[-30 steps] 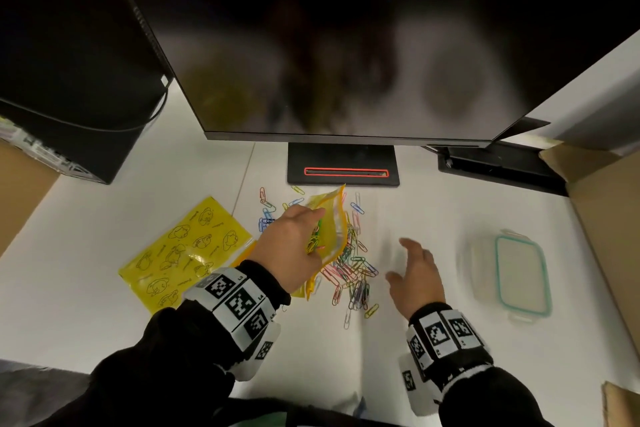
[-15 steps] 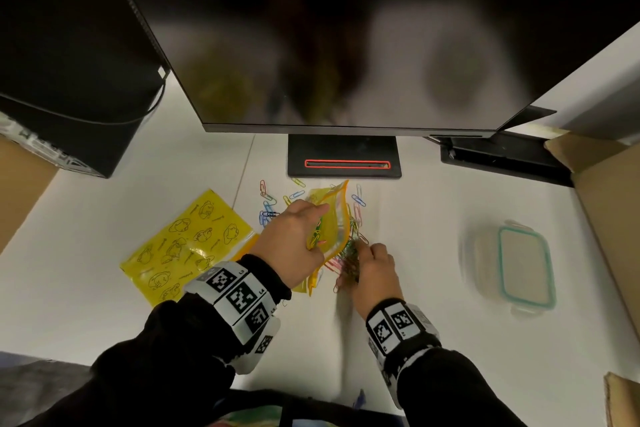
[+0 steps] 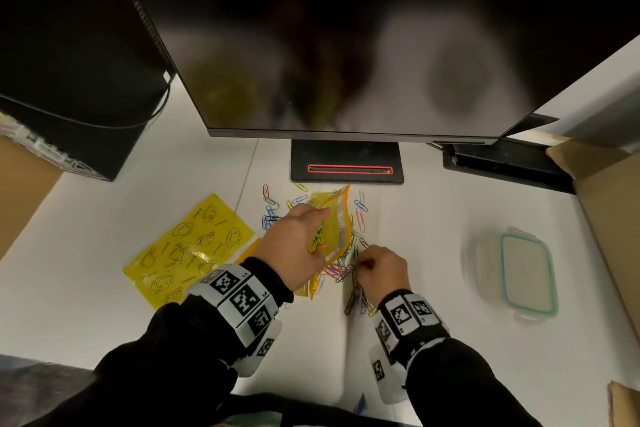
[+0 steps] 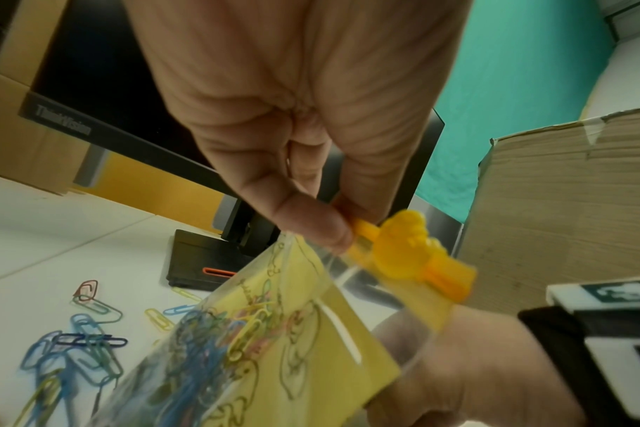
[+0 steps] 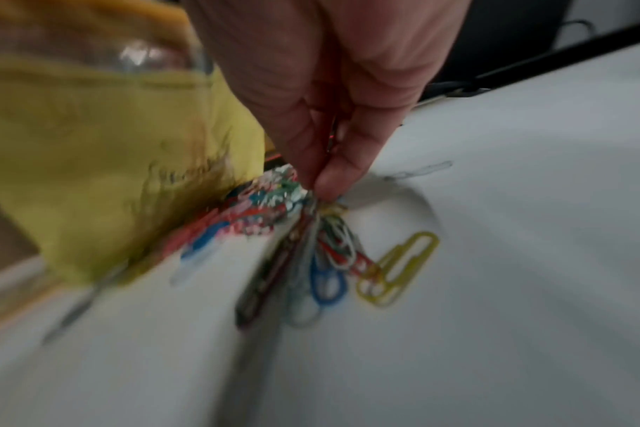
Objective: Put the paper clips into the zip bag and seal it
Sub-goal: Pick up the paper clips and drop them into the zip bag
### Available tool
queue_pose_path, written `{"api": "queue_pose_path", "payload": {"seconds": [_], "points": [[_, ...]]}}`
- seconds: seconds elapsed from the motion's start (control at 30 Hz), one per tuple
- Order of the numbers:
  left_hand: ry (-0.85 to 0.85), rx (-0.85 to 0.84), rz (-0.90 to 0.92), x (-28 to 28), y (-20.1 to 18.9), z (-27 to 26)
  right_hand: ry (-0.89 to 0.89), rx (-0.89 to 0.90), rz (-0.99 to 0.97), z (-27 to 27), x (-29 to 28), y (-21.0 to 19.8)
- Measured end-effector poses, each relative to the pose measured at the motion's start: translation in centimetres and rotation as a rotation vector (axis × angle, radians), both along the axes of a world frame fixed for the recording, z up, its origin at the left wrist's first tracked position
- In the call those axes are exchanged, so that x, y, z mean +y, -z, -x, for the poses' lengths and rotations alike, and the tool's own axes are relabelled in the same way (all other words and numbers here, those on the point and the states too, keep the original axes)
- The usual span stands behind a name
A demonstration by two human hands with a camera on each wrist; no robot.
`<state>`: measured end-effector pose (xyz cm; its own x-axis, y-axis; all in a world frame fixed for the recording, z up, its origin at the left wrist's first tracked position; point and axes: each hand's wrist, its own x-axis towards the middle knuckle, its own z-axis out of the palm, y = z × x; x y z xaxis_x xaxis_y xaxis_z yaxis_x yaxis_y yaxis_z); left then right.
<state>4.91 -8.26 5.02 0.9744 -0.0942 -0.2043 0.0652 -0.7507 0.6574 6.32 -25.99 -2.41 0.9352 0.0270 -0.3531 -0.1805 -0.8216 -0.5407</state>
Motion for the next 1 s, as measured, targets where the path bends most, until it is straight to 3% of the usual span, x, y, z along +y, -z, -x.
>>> {"api": "queue_pose_path", "payload": {"seconds": [0.17,0.3,0.4,0.57,0.67,0.73,1.0], "points": [[0.024,-0.008,0.000,-0.1,0.0,-0.1,0.345,0.048,-0.518,-0.1,-0.9,-4.8],[0.027,-0.031,0.018,-0.5,0.0,-0.2,0.198,-0.051,-0.685,-0.9,1.7,-9.4],[0.027,-0.054,0.040,-0.6,-0.1,-0.2,0.021,-0.042,-0.494,-1.0,3.8,-9.9],[0.023,-0.036,0.002,0.1,-0.4,-0.3,0.112,-0.144,-0.284,-0.4,1.1,-7.8],[0.027,-0.006,-0.002,0.3,-0.5,-0.4,0.021,0.143,0.065,1.4,-1.3,-4.2],[0.025,-0.002,0.003,0.3,-0.6,-0.4,-0.020,0.289,0.193,3.0,-1.7,-2.4],[0.035,0.007,0.003,0.1,-0.6,-0.2,-0.068,0.159,0.213,3.5,1.2,-0.5]]}}
